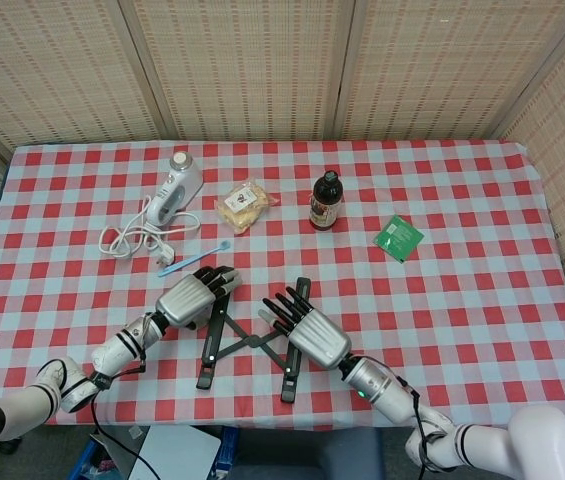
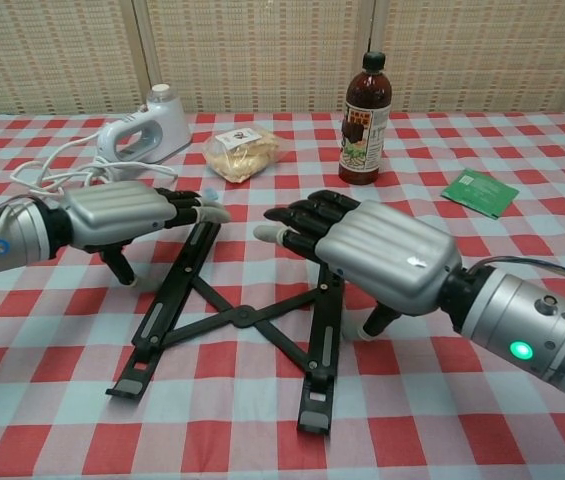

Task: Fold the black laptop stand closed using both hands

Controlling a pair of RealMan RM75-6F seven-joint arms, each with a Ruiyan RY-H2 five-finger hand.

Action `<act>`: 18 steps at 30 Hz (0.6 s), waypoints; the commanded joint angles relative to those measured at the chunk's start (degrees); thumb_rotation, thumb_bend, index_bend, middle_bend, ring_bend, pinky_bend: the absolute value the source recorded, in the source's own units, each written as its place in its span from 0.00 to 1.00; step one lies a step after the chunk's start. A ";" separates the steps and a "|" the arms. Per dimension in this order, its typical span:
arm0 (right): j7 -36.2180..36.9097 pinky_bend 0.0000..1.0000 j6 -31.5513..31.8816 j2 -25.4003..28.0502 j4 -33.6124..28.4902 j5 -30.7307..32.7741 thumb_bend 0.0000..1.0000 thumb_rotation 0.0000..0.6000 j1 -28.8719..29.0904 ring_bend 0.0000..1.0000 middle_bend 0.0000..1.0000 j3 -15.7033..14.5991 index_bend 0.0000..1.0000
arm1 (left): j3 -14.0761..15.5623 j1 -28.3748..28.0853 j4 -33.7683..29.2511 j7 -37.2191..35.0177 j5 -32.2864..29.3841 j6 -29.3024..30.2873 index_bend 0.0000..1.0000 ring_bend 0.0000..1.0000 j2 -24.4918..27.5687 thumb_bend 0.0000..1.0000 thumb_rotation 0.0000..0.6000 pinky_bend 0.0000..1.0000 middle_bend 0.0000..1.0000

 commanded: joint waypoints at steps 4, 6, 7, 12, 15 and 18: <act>0.77 0.00 0.72 -1.32 2.06 -0.37 0.00 1.00 0.29 0.00 0.00 0.17 0.00 | -0.31 -0.22 -1.69 -0.19 -1.06 -1.25 0.00 0.00 0.47 0.25 1.00 0.14 0.00; 1.22 0.00 1.26 -1.96 2.97 -0.44 0.00 1.00 0.29 0.00 0.00 0.33 0.00 | -0.45 -0.28 -2.33 -0.37 -1.47 -1.68 0.00 0.00 0.65 0.25 1.00 0.14 0.00; 1.47 0.00 1.49 -2.21 3.32 -0.50 0.00 1.00 0.33 0.00 0.00 0.40 0.00 | -0.50 -0.31 -2.57 -0.42 -1.61 -1.80 0.00 0.00 0.72 0.25 1.00 0.14 0.00; 2.71 0.00 2.19 -3.34 5.16 -0.84 0.00 1.00 0.66 0.00 0.00 0.54 0.00 | -0.67 -0.61 -4.36 -0.79 -2.31 -2.94 0.00 0.00 1.43 0.25 1.00 0.14 0.00; 3.30 0.00 2.82 -4.10 6.28 -1.11 0.00 1.00 0.86 0.00 0.00 0.68 0.00 | -0.79 -0.65 -5.31 -1.01 -2.56 -3.09 0.00 0.00 1.71 0.25 1.00 0.14 0.00; 3.72 0.00 3.42 -4.94 7.38 -1.29 0.00 1.00 1.01 0.00 0.00 0.83 0.00 | -0.92 -0.71 -6.23 -1.35 -2.69 -3.04 0.00 0.00 1.96 0.25 1.00 0.14 0.00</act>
